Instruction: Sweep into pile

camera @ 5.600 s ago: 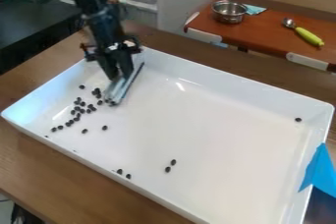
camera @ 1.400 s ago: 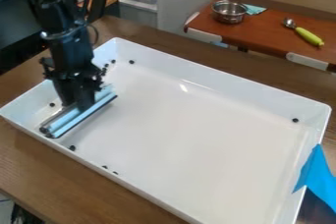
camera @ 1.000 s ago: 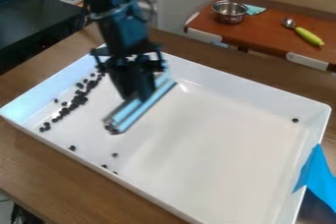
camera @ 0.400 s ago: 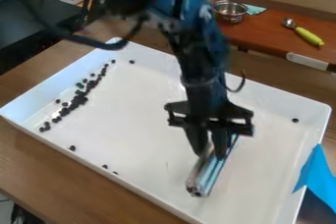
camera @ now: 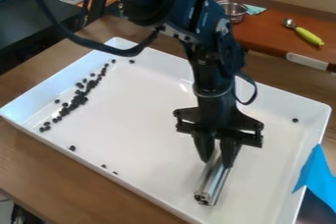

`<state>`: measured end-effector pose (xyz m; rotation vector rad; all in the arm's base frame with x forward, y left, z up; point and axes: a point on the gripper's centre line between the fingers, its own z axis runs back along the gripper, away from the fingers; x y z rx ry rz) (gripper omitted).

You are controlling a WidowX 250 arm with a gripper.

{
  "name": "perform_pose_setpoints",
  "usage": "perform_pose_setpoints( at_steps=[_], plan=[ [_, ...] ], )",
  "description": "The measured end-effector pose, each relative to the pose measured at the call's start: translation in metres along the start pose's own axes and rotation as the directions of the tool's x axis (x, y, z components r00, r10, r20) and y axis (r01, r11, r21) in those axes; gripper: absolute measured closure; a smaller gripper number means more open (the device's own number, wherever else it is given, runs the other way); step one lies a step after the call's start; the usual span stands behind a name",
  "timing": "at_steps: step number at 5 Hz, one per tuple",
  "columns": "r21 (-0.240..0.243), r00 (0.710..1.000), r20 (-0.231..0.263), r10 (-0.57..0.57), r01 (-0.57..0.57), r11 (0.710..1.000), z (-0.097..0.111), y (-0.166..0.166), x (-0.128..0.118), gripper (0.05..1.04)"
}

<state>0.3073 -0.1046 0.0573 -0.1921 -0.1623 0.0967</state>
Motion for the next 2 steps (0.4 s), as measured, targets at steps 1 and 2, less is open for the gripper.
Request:
perform_pose_setpoints(
  at_steps=[1,2],
  plan=[
    [0.079,0.999,0.015,0.031,-0.032,0.996,0.0005,0.0097,0.0018,0.689],
    [0.124,0.999,-0.017,0.033,-0.030,0.992,0.0068,0.0098,0.0005,0.373]
  ],
)
